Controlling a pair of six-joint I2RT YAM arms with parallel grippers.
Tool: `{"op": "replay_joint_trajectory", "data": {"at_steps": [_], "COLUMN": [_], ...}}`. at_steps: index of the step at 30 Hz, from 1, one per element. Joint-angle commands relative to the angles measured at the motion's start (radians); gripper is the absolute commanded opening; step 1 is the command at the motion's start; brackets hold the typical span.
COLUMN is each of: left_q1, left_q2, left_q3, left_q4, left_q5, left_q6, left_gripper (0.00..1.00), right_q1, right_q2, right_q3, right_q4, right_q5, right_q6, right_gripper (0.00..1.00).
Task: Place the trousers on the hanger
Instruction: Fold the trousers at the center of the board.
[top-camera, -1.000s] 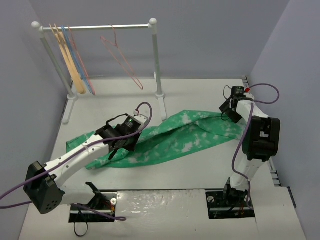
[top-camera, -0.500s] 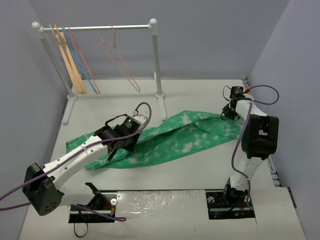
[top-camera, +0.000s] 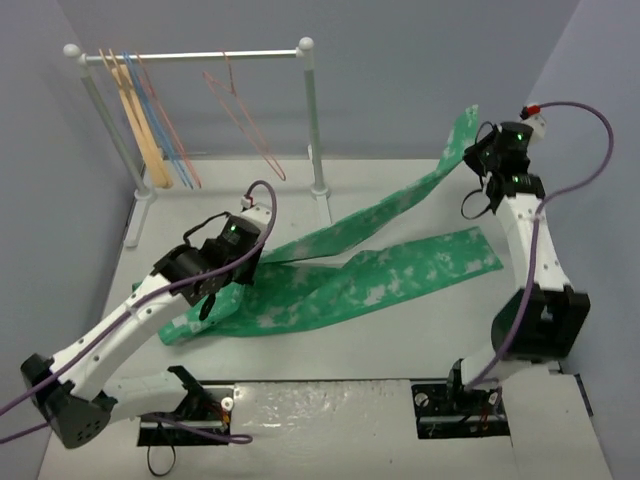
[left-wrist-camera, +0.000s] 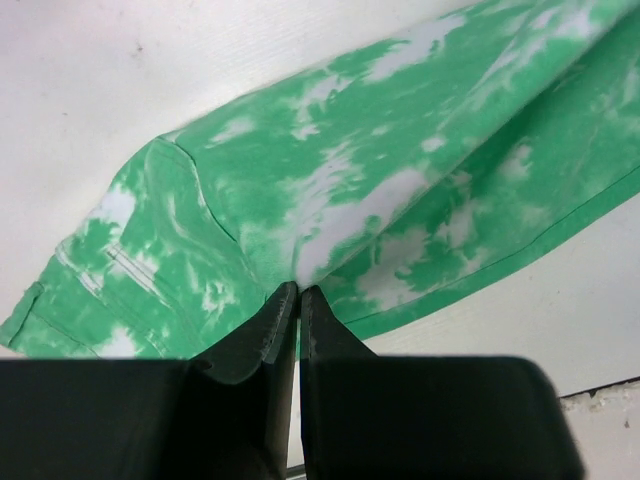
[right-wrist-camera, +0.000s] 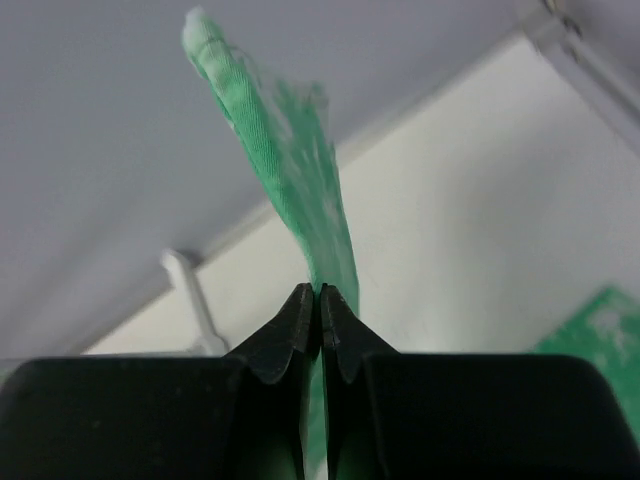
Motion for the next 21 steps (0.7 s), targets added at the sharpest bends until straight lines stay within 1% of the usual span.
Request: {"op": "replay_joint_trajectory", "data": {"at_steps": [1,3,5,6,7,8,9,11,14,16,18,19,20,21], "left_q1": [-0.001,-0.015,-0.019,-0.019,-0.019,-0.019,-0.019,-0.019,-0.019,-0.019,-0.019,-0.019,-0.018,-0.017], "left_q2": [-0.049,-0.052,-0.050,-0.039,-0.024,-0.013,-0.002,0.015,-0.008,-0.047,-0.069,-0.079,-0.084,-0.089], "left_q3": [-0.110,-0.176,-0.220,-0.235,-0.249,-0.250,-0.251,-0.234,-0.212,-0.201,-0.199,-0.196,-0.191,-0.185], "left_q4": [-0.046,-0.024,0.008,0.017,0.024,0.020,0.017,0.002,-0.013,-0.013,-0.036,-0.050,-0.058,-0.063], "left_q5": [0.015,0.059,0.121,0.140,0.152,0.154,0.157,0.162,0.171,0.185,0.198,0.198,0.194,0.185], "left_q6": [-0.124,-0.193,-0.228,-0.246,-0.264,-0.275,-0.285,-0.292,-0.294,-0.288,-0.283,-0.284,-0.288,-0.294], "left_gripper": [0.00,0.00,0.00,0.00,0.00,0.00,0.00,0.00,0.02,0.07,0.26,0.38,0.45,0.48], "right_q1": [-0.079,-0.102,-0.123,-0.134,-0.146,-0.148,-0.151,-0.155,-0.154,-0.155,-0.155,-0.155,-0.155,-0.155], "right_q2": [-0.203,-0.267,-0.314,-0.324,-0.327,-0.321,-0.313,-0.282,-0.284,-0.308,-0.294,-0.263,-0.224,-0.190], "right_q3": [-0.280,-0.449,-0.593,-0.652,-0.693,-0.706,-0.717,-0.697,-0.650,-0.576,-0.498,-0.451,-0.406,-0.372], "right_q4": [0.112,0.117,0.118,0.110,0.099,0.066,0.033,-0.034,-0.095,-0.126,-0.135,-0.137,-0.141,-0.145], "right_q5": [-0.004,0.008,0.053,0.076,0.091,0.113,0.132,0.147,0.169,0.204,0.221,0.215,0.202,0.186], "right_q6": [-0.015,0.002,0.021,0.034,0.045,0.055,0.065,0.067,0.057,0.037,-0.002,-0.041,-0.084,-0.119], "right_gripper": [0.00,0.00,0.00,0.03,0.08,0.26,0.42,0.46,0.48,0.49,0.57,0.59,0.59,0.59]}}
